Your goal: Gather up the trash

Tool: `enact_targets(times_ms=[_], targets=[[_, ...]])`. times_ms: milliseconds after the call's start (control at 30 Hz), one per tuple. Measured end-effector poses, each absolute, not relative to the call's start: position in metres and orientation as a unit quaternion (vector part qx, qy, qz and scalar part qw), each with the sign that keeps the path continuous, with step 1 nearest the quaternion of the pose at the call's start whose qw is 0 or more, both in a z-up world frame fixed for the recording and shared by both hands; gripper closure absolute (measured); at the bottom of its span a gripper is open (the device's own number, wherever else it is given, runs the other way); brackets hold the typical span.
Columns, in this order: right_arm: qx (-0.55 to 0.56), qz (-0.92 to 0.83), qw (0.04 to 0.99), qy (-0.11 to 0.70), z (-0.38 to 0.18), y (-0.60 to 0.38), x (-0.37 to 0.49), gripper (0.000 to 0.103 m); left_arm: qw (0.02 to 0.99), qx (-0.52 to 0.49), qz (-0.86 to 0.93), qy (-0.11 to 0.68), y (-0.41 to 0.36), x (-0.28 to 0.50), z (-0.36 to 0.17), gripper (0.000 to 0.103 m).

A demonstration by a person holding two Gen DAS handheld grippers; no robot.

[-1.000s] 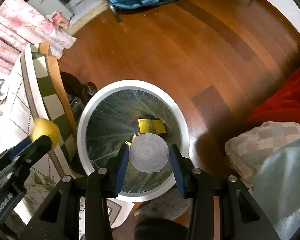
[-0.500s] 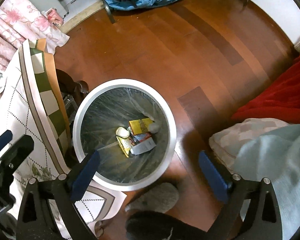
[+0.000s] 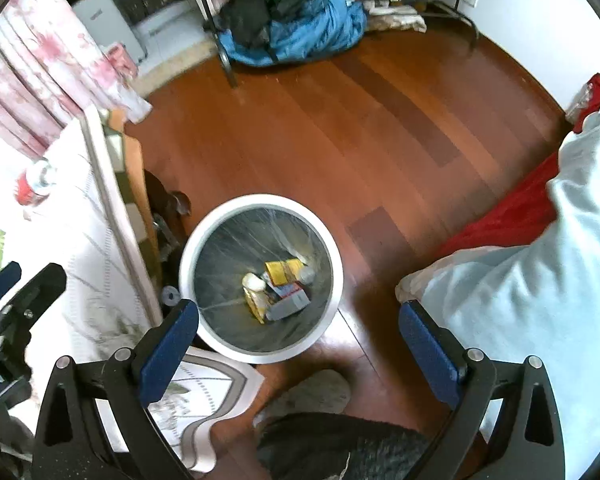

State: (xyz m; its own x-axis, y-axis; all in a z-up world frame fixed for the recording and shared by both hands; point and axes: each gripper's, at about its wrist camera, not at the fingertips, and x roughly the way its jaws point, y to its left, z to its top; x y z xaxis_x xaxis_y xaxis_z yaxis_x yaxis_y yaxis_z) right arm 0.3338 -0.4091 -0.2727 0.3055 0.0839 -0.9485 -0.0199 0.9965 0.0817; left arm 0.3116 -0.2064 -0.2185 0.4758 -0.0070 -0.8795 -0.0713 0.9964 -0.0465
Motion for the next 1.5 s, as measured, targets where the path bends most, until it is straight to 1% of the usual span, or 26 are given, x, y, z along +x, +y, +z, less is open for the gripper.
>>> enact_targets(times_ms=[200,333,433,533,633,800,933,1133,1333,1400,1433,1467,1500], targets=[[0.046,0.046,0.837,0.543,-0.202,-0.4,0.303,0.001,0.879,-0.045,0.026,0.474,-0.194,0.278,-0.165,0.003],[0.069,0.074,0.856,0.507,-0.153,-0.384,0.276,0.001,0.883,-0.04,0.065,0.463,-0.173,0.253,-0.136,0.003],[0.073,0.101,0.859,0.497,-0.135,-0.358,0.261,0.001,0.884,-0.046,0.103,0.454,-0.142,0.23,-0.125,0.003],[0.066,0.13,0.853,0.501,-0.133,-0.321,0.252,0.001,0.872,-0.062,0.157,0.459,-0.095,0.207,-0.13,0.003],[0.05,0.17,0.837,0.518,-0.146,-0.271,0.255,0.001,0.853,-0.065,0.219,0.469,-0.046,0.191,-0.148,0.003],[-0.002,0.23,0.804,0.548,-0.187,-0.174,0.281,0.001,0.799,-0.109,0.306,0.505,0.046,0.173,-0.202,0.003],[-0.097,0.257,0.781,0.56,-0.217,-0.09,0.323,0.001,0.759,-0.144,0.374,0.514,0.098,0.167,-0.242,0.003],[-0.262,0.27,0.746,0.549,-0.256,0.027,0.41,0.001,0.728,-0.177,0.401,0.526,0.141,0.194,-0.279,0.003],[-0.376,0.282,0.693,0.547,-0.304,0.096,0.461,0.002,0.727,-0.176,0.398,0.531,0.161,0.23,-0.293,0.003],[-0.392,0.294,0.675,0.552,-0.316,0.112,0.469,0.002,0.729,-0.174,0.395,0.531,0.167,0.236,-0.294,0.003],[-0.399,0.299,0.663,0.558,-0.324,0.117,0.472,0.003,0.729,-0.171,0.396,0.532,0.17,0.239,-0.293,0.003],[-0.399,0.302,0.657,0.564,-0.33,0.12,0.475,0.009,0.729,-0.168,0.397,0.532,0.173,0.24,-0.293,0.003],[-0.394,0.299,0.655,0.571,-0.335,0.12,0.479,0.017,0.729,-0.168,0.399,0.531,0.175,0.239,-0.292,0.003]])
